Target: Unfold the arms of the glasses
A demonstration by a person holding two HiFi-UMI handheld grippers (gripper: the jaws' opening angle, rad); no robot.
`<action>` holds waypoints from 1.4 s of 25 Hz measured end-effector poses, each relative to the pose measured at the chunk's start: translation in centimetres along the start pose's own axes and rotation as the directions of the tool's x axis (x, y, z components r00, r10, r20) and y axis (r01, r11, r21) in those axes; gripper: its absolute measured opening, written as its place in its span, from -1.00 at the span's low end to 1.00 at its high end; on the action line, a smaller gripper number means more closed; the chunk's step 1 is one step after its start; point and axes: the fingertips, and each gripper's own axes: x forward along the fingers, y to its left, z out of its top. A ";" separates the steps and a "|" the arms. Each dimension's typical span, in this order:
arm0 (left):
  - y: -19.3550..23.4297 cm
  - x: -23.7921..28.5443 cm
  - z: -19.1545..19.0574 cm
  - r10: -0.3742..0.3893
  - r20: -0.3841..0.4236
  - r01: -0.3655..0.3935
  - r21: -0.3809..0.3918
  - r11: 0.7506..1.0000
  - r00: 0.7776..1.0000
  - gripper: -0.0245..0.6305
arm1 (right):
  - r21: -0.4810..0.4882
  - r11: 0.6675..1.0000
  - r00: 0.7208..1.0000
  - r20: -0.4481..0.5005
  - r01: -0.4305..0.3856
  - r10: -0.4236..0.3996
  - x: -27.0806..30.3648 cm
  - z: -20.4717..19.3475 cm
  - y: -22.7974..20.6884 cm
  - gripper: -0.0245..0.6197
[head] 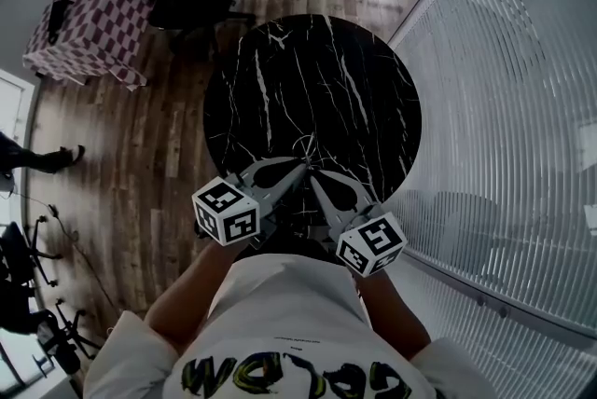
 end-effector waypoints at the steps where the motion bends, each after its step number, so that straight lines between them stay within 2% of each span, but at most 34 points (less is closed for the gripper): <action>1: 0.0 0.0 0.1 -0.001 0.002 0.001 -0.004 1.000 1.000 -0.89 | -0.001 1.000 1.000 0.000 -0.001 0.001 0.0 0.0 0.1 -0.90; 9: 0.2 -0.4 0.3 0.016 0.004 -0.016 -0.031 0.999 1.000 -0.91 | -0.024 1.000 1.000 -0.011 -0.002 0.002 0.3 0.1 0.2 -0.88; 14: 0.4 -0.4 0.4 0.034 0.002 -0.034 -0.025 0.999 0.999 -0.91 | -0.025 1.000 1.000 0.003 -0.012 0.012 0.3 0.5 0.4 -0.65; 19: 0.8 -0.4 -0.1 0.084 -0.037 -0.082 0.050 0.995 0.996 -0.91 | -0.057 0.998 0.999 0.020 0.034 -0.033 -0.1 1.2 -0.3 -0.64; 26: 0.5 -0.1 -1.7 0.145 -0.094 -0.122 0.214 0.969 0.985 -0.91 | 0.000 0.999 0.998 0.043 0.045 -0.045 0.3 2.5 -1.3 -0.67; 30: 0.6 0.0 -2.4 0.162 -0.111 -0.132 0.240 0.962 0.980 -0.91 | 0.014 0.998 0.997 0.046 0.061 -0.062 0.5 3.0 -1.8 -0.67; 35: 0.6 -0.1 -3.1 0.156 -0.125 -0.124 0.233 0.965 0.980 -0.91 | 0.014 0.997 0.996 0.032 0.080 -0.081 1.2 3.1 -2.5 -0.66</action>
